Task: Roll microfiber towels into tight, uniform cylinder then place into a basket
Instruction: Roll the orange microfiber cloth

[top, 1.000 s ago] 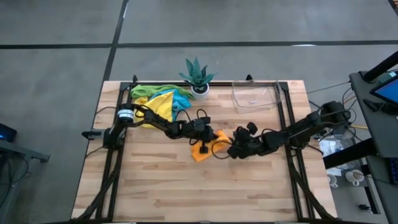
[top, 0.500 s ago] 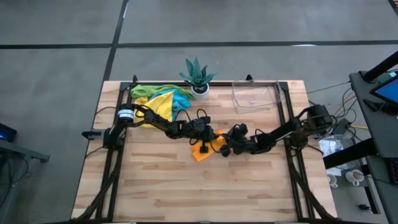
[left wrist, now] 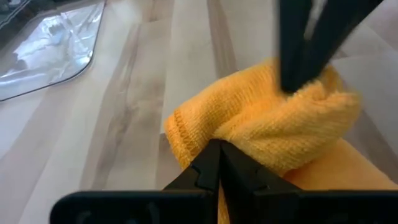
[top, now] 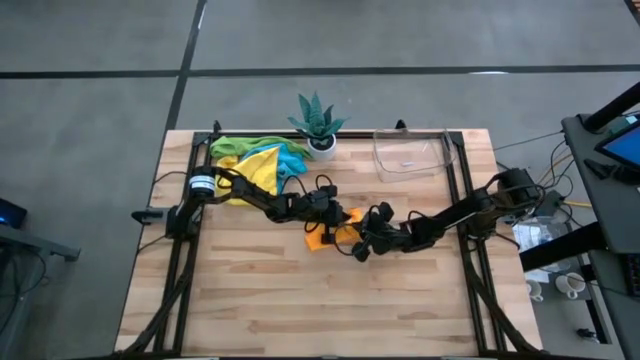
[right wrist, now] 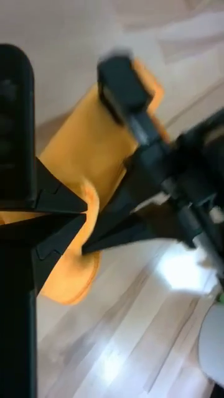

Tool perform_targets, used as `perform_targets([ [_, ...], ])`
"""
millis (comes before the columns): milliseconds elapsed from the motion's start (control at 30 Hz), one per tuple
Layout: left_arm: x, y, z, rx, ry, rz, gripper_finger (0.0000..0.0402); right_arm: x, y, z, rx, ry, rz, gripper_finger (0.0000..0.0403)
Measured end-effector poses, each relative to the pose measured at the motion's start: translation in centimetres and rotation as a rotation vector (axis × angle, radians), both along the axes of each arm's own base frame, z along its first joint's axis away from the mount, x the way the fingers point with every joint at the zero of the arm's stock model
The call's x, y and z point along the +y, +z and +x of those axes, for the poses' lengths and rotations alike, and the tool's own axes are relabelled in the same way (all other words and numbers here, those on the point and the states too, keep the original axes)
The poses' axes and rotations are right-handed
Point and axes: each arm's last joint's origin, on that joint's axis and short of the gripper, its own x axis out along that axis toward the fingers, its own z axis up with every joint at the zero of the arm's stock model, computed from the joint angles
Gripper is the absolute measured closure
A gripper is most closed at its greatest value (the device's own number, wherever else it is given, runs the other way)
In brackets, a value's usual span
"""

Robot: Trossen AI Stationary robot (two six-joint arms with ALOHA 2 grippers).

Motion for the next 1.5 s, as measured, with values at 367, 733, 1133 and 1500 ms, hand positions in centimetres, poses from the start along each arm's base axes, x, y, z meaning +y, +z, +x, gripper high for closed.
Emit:
perform_targets([
  [367, 0.2, 0.0, 0.0, 0.000, 0.039, 0.020, 0.0402, 1.3, 0.8, 0.0, -0.055, 0.094, 0.076, 0.0395],
  [733, 0.2, 0.1, 0.0, -0.007, 0.033, 0.015, 0.0402, 2.4, -0.9, 2.6, -0.058, -0.020, 0.047, 0.0395],
  [1133, 0.1, 0.1, 0.1, -0.009, 0.030, 0.013, 0.0402, 2.6, -0.6, 1.9, 0.180, -0.155, -0.036, 0.0394],
  [1500, 0.1, 0.1, 0.1, -0.009, 0.026, 0.013, 0.0402, 3.7, -0.1, -1.2, 0.345, -0.219, -0.053, 0.0394],
])
